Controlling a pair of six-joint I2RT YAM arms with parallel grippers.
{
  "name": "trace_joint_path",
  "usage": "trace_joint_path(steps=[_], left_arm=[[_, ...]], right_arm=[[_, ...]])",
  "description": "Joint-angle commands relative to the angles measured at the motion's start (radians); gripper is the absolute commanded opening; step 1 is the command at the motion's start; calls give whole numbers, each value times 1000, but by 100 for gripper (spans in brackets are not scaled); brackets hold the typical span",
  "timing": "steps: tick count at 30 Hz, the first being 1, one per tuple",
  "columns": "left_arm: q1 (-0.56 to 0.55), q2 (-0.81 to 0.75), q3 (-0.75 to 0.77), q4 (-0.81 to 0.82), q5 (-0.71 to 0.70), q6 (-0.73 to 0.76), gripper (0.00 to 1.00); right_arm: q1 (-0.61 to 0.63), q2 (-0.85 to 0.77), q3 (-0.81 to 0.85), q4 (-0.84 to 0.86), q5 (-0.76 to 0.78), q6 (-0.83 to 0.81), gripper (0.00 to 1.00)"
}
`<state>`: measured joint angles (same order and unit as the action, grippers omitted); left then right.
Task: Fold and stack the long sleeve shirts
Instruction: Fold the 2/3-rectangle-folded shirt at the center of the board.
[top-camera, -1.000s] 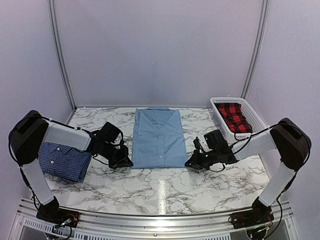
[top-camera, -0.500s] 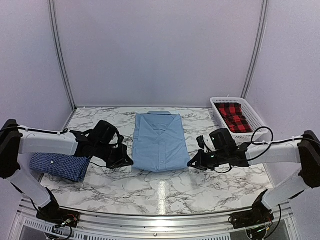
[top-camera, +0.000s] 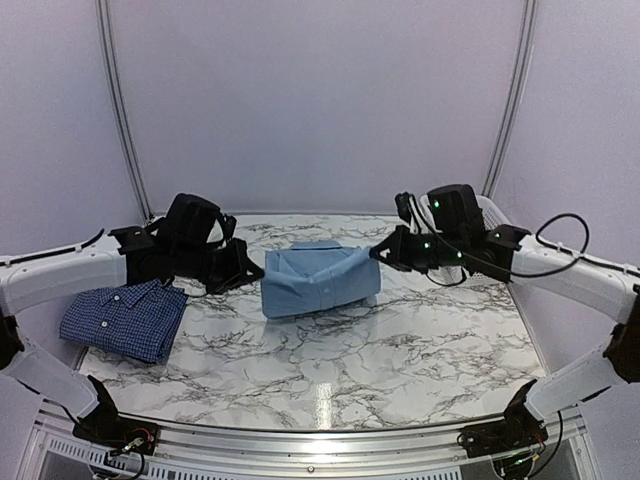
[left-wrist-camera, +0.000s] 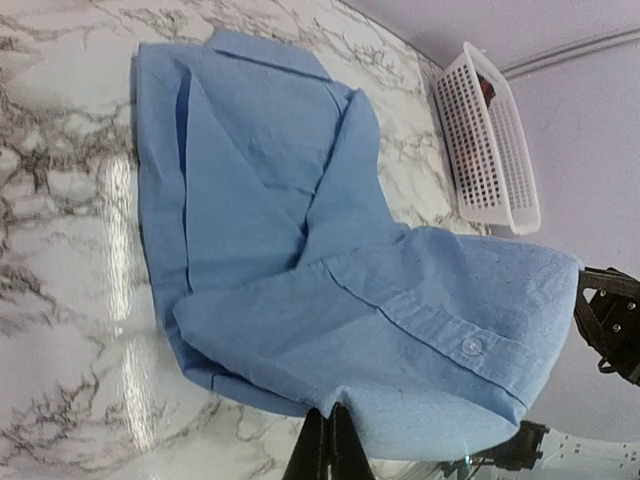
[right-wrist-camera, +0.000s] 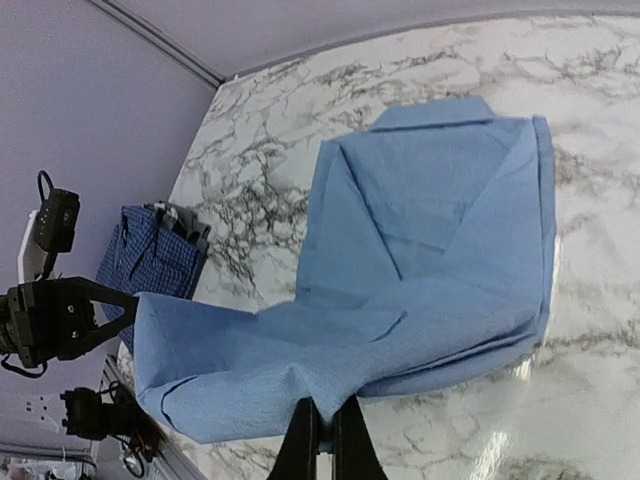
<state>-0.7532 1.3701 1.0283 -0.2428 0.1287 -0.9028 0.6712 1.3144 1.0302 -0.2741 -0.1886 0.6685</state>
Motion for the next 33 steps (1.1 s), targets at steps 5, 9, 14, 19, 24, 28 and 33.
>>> trace_joint_path(steps=[5, 9, 14, 19, 24, 28, 33], left_arm=[[255, 549, 526, -13, 101, 180, 0], [319, 855, 736, -12, 187, 177, 0], [339, 930, 780, -2, 168, 169, 0], [339, 869, 717, 32, 142, 167, 0], [343, 781, 634, 73, 96, 150, 0], [356, 775, 630, 73, 92, 144, 0], [367, 781, 629, 60, 112, 167, 32]], right_arm=[[-199, 646, 516, 119, -112, -148, 0], [-249, 888, 720, 124, -146, -144, 0], [-275, 1012, 816, 107, -179, -142, 0], [-280, 960, 709, 148, -154, -147, 0], [-283, 905, 653, 165, -126, -155, 0], [-285, 904, 674, 147, -118, -179, 0], [-287, 880, 690, 121, -104, -202, 30]])
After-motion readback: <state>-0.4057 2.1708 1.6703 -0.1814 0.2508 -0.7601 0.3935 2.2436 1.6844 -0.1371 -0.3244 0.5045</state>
